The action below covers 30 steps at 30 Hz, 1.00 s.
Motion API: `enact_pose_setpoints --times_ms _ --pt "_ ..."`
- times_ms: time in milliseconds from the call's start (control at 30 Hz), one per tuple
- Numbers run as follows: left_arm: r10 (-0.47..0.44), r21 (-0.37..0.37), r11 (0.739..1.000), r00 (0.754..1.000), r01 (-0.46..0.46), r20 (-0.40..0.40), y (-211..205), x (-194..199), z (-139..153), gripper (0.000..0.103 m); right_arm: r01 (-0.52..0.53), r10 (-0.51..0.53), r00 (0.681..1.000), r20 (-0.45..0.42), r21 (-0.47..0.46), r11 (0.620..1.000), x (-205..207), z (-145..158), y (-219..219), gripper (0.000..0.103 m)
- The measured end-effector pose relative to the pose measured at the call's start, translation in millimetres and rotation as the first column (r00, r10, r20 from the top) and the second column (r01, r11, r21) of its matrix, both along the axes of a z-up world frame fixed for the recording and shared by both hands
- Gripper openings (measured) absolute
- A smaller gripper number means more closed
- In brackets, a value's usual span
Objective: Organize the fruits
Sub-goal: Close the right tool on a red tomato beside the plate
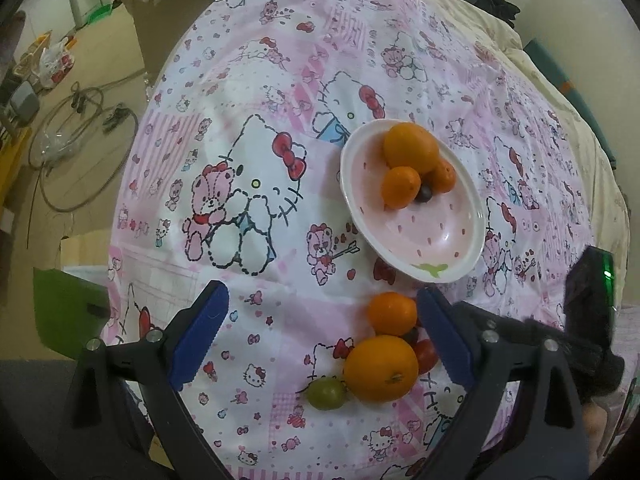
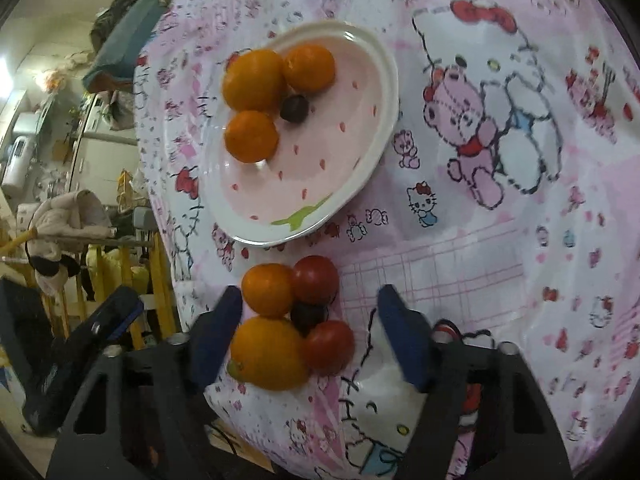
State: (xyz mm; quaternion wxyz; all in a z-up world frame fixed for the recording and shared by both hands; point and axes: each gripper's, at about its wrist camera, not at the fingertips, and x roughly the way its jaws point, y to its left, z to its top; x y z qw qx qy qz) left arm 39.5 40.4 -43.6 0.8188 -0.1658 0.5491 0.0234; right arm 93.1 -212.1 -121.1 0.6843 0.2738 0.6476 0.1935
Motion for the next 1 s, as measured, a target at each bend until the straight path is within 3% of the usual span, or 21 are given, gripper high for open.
enact_pose_setpoints --times_ms 33,100,367,433,700,833,1000 --pt "0.0 0.002 1.0 1.0 0.0 0.001 1.3 -0.8 0.0 0.093 0.009 -0.008 1.0 -0.019 0.004 1.0 1.7 -4.8 1.2 0.042" --pt "0.003 0.009 1.0 1.0 -0.003 0.001 4.3 -1.6 -0.6 0.093 0.01 -0.011 0.999 -0.039 -0.033 0.999 5.5 -12.2 4.9 0.038" --pt "0.029 0.024 0.999 0.999 -0.028 -0.023 21.5 -7.3 -11.6 0.093 -0.019 0.016 0.999 -0.047 -0.064 0.998 8.6 -23.8 23.4 0.037" --pt "0.031 0.029 0.999 0.999 -0.03 -0.028 22.9 -7.5 -14.3 0.093 -0.026 0.023 0.999 -0.043 -0.057 0.998 9.3 -24.0 24.1 0.031" --pt "0.014 0.042 0.999 0.999 -0.012 -0.045 14.0 -3.9 -18.8 0.093 -0.012 0.013 1.0 0.013 -0.041 0.999 7.6 -9.5 8.7 0.03" --pt "-0.044 0.007 0.999 0.995 0.045 -0.086 -7.0 3.1 -26.3 0.093 0.036 -0.035 0.999 0.04 -0.024 0.999 5.1 0.8 -8.4 0.03" --pt "-0.167 0.031 0.985 0.979 0.171 -0.118 -53.6 15.5 -34.7 0.09 0.066 -0.064 0.996 0.063 -0.022 0.998 1.7 9.7 -26.7 0.03"
